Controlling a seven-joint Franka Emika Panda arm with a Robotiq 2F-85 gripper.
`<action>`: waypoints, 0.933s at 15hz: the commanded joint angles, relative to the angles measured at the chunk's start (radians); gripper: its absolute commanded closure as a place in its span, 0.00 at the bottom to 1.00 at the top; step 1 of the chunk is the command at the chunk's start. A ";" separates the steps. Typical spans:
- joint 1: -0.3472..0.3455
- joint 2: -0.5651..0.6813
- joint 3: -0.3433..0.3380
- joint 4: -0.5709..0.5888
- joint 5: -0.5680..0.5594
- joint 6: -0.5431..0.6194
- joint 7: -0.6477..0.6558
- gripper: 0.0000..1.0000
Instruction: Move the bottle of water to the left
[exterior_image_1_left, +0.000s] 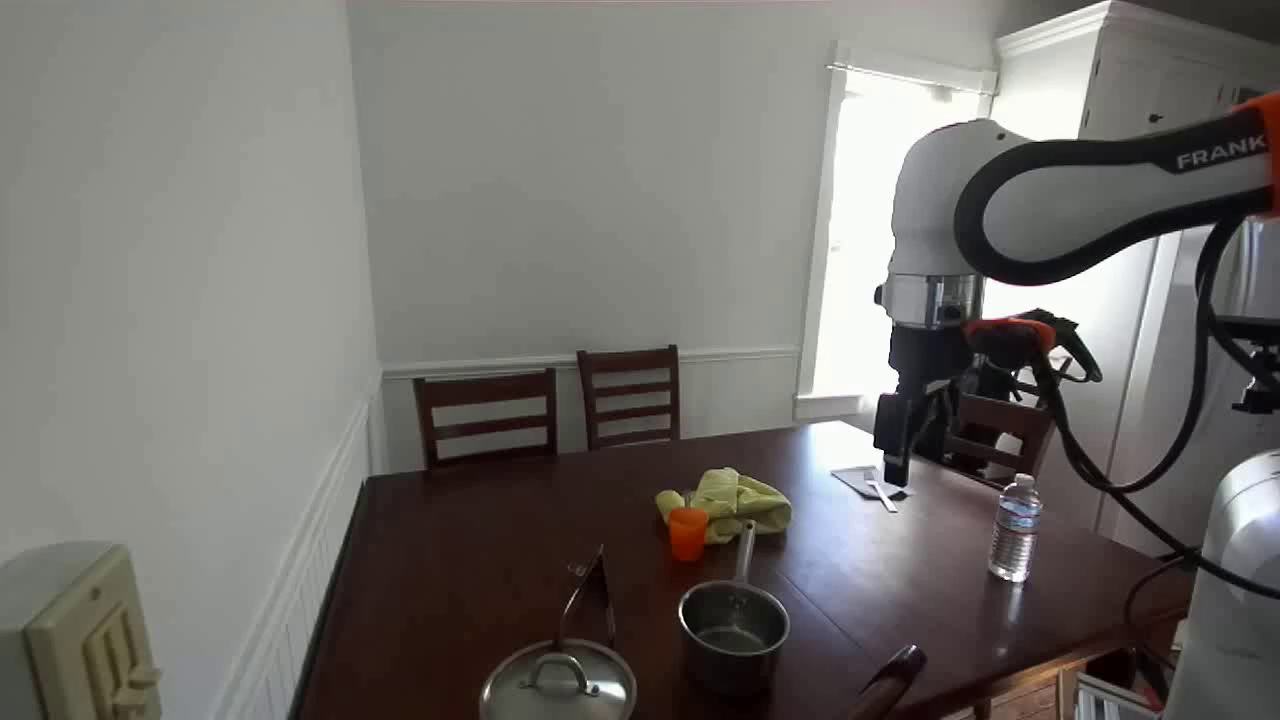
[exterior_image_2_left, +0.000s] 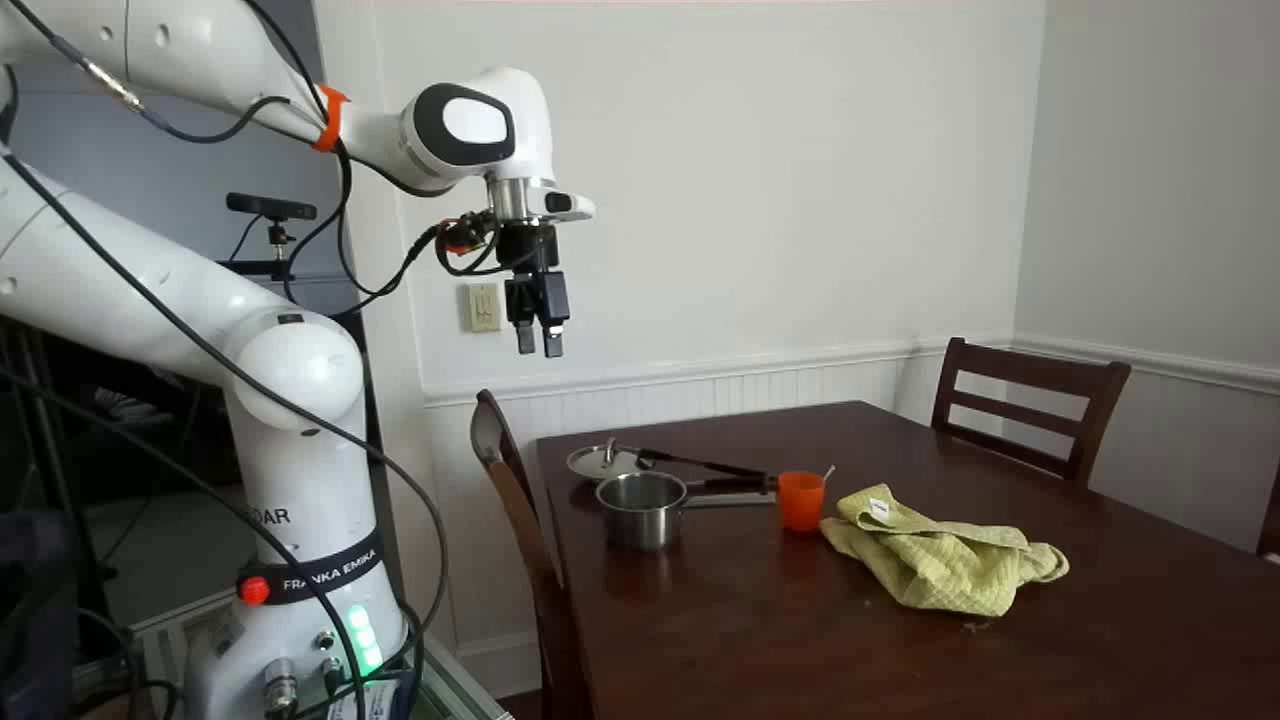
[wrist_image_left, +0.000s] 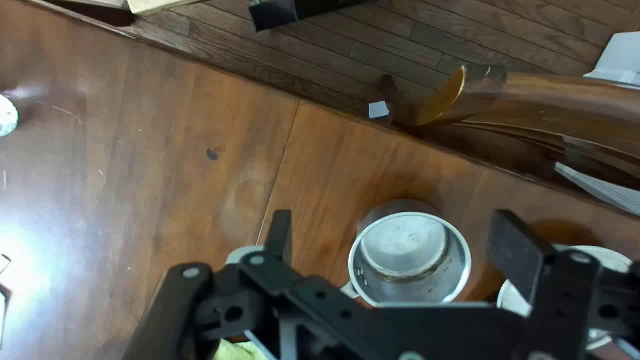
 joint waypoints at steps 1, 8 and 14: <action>0.006 0.001 -0.005 0.002 -0.004 -0.002 0.003 0.00; -0.154 0.131 -0.074 0.002 -0.042 0.073 0.137 0.00; -0.340 0.338 -0.279 0.010 -0.047 0.200 0.097 0.00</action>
